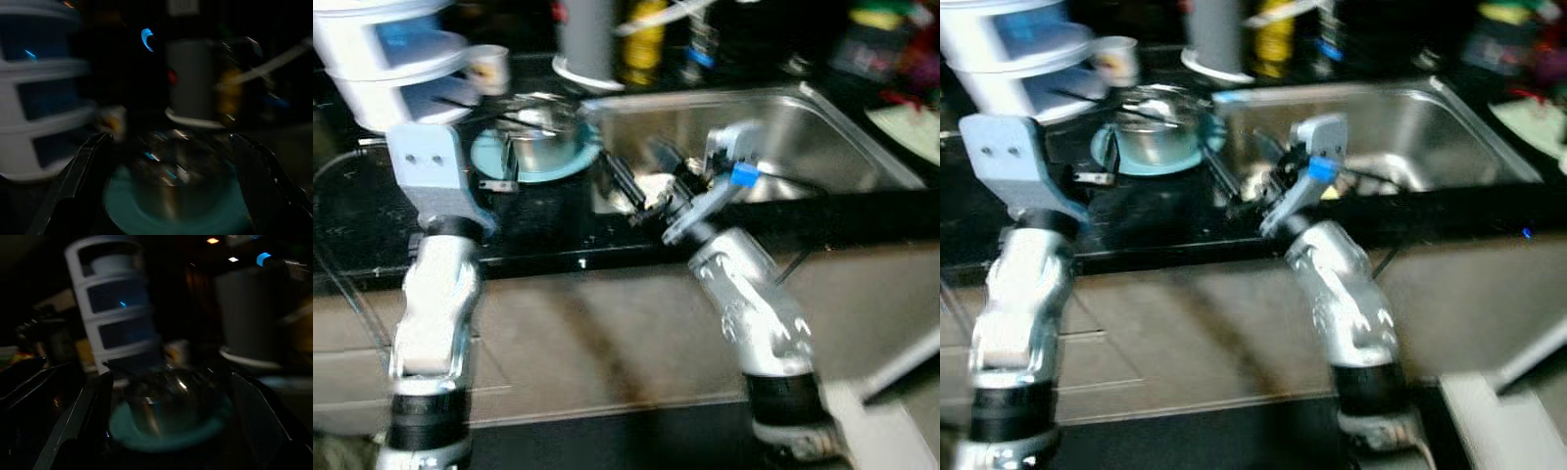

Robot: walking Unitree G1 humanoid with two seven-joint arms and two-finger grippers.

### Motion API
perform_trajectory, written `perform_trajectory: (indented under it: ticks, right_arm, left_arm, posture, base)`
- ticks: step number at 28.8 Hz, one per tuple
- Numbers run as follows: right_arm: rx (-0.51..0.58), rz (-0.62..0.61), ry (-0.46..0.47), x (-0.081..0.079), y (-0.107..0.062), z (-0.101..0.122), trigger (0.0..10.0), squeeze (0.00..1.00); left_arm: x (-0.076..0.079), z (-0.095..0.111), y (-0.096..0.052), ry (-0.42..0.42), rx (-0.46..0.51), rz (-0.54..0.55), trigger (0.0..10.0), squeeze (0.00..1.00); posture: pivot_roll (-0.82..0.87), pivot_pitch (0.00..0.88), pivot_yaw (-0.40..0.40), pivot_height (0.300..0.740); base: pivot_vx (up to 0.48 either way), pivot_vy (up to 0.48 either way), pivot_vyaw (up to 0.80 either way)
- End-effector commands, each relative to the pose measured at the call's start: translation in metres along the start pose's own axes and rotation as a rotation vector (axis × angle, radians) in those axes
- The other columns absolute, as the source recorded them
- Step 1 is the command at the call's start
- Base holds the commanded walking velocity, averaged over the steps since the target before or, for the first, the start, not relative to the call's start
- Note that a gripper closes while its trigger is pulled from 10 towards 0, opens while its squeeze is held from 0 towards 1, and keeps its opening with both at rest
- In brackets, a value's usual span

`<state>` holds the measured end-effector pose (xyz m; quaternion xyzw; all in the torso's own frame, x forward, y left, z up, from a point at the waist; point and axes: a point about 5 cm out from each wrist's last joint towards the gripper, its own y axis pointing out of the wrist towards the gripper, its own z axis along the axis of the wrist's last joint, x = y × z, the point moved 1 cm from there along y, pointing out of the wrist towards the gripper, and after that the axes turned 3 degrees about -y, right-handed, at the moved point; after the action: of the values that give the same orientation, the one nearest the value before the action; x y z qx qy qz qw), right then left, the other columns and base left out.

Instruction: Kitchen organization

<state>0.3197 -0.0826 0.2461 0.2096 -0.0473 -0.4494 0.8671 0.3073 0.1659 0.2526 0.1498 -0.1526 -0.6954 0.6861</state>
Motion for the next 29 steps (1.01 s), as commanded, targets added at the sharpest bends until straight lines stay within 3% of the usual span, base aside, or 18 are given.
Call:
perform_trajectory:
  ticks: [1, 18, 29]
  right_arm:
    - [0.0, 0.03, 0.02, -0.008, 0.003, -0.001, 10.0, 0.0]
    - [0.031, 0.028, 0.048, -0.006, 0.004, 0.007, 10.0, 0.0]
    - [0.03, 0.021, 0.023, -0.002, 0.004, 0.011, 10.0, 0.0]
  left_arm:
    - [-0.008, -0.007, -0.003, 0.022, -0.034, 0.027, 10.0, 0.0]
    - [-0.009, -0.006, -0.002, 0.01, -0.033, 0.049, 10.0, 0.0]
    - [-0.015, -0.01, -0.002, 0.016, -0.058, 0.093, 10.0, 0.0]
  posture:
    - [0.07, 0.0, 0.005, 0.74]
    - [0.07, 0.0, 0.004, 0.74]
    - [0.07, 0.0, 0.0, 0.74]
  base:
    - [0.48, 0.0, 0.0]
    - [0.47, 0.0, 0.0]
    - [0.0, 0.0, 0.0]
